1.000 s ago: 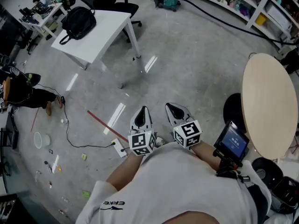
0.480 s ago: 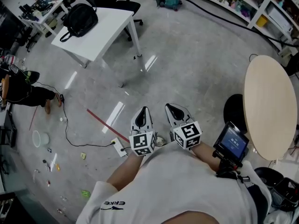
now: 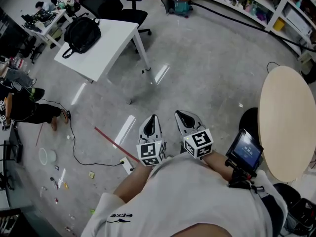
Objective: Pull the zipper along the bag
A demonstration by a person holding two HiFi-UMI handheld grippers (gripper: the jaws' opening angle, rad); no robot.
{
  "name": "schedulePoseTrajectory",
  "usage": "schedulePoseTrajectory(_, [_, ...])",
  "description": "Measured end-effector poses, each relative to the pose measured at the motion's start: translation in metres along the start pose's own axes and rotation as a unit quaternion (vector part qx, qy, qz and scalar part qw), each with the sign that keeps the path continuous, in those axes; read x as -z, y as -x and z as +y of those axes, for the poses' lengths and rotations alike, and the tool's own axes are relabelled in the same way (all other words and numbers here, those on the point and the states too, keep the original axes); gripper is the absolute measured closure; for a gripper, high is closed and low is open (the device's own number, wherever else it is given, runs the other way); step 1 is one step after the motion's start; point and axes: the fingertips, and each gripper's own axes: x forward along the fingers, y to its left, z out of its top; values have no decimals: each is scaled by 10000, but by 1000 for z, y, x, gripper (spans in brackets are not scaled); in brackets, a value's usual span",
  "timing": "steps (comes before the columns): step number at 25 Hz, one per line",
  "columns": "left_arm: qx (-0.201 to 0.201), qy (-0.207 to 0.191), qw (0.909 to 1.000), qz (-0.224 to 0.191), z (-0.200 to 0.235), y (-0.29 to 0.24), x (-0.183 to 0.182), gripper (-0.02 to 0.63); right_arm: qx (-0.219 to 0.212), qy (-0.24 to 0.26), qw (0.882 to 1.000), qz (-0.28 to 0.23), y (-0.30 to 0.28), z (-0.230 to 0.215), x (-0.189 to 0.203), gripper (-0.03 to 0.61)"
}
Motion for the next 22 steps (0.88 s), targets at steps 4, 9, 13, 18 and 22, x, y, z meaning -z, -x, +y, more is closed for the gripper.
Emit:
schedulePoseTrajectory(4, [132,-115,9998,-28,-14,-49,-13,611,70,-43,9999,-109,-18,-43,-16,575])
schedulePoseTrajectory(9, [268,-233,9994,-20,-37,-103,-28,611,145,-128,9997,-165,-32,-95,-31,575])
schedulePoseTrajectory(13, [355,-297,9989,20,-56,-138,-28,611,223,-184,9994,-202,-37,-134,-35,575])
schedulePoseTrajectory(18, [596,-367,9975,89,-82,-174,-25,611,485,-309,9981,-236,-36,-178,-34,575])
schedulePoseTrajectory(22, [913,-401,9949,145,-100,-196,-28,611,723,-456,9960,-273,-33,-205,-35,575])
